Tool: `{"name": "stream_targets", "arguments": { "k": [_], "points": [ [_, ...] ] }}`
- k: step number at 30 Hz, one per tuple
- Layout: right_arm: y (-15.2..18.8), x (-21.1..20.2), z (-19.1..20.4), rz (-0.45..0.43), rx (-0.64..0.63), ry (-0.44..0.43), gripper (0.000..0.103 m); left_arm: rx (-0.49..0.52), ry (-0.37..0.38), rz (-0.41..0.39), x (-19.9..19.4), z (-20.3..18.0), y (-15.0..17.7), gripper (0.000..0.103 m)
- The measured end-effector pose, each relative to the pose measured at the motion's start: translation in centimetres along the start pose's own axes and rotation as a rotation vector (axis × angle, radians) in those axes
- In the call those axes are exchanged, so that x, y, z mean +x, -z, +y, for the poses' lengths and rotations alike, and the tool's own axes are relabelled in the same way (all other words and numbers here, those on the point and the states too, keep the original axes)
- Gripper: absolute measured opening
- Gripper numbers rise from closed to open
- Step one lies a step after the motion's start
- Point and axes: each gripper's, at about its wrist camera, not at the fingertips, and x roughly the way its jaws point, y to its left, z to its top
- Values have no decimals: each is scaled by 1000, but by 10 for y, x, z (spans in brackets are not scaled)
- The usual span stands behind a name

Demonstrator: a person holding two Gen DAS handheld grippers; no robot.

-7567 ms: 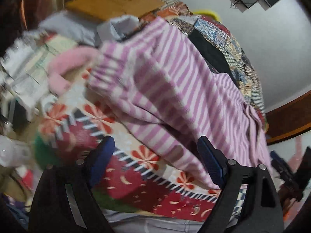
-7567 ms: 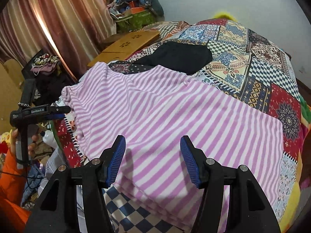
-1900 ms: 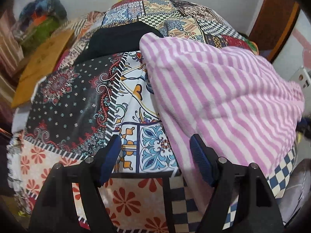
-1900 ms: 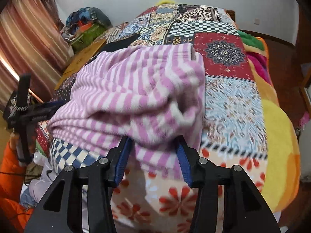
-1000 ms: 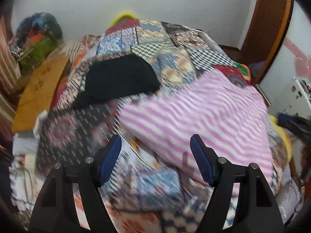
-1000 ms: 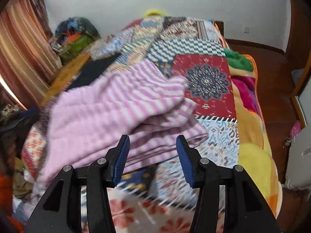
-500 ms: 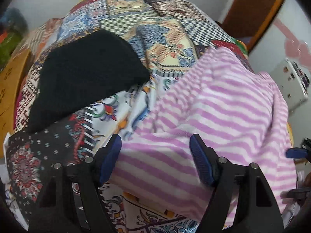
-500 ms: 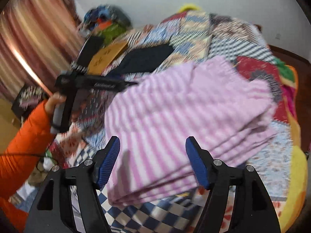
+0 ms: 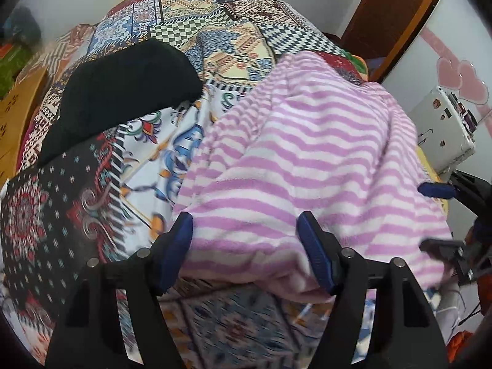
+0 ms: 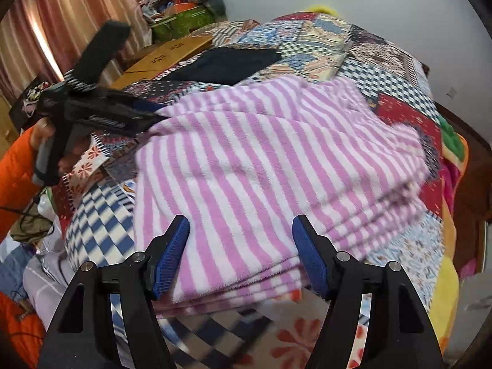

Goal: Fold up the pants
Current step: 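Press and straighten the folded pants stack with both open grippers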

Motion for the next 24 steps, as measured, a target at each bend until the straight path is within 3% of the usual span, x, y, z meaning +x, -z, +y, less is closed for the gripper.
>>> {"name": "stream_targets", "arguments": {
  "k": [9, 12, 17, 24],
  "points": [
    [28, -17, -64, 10, 125, 46, 70, 18, 15, -23, -20, -66, 22, 69],
    [31, -20, -74, 15, 126, 90, 70, 20, 55, -24, -24, -87, 27, 69],
    [38, -20, -96, 33, 156, 162, 70, 56, 9, -46, -23, -117, 33, 69],
    [43, -44, -100, -12, 213, 179, 70, -1, 27, -53, -36, -93, 26, 69]
  ]
}}
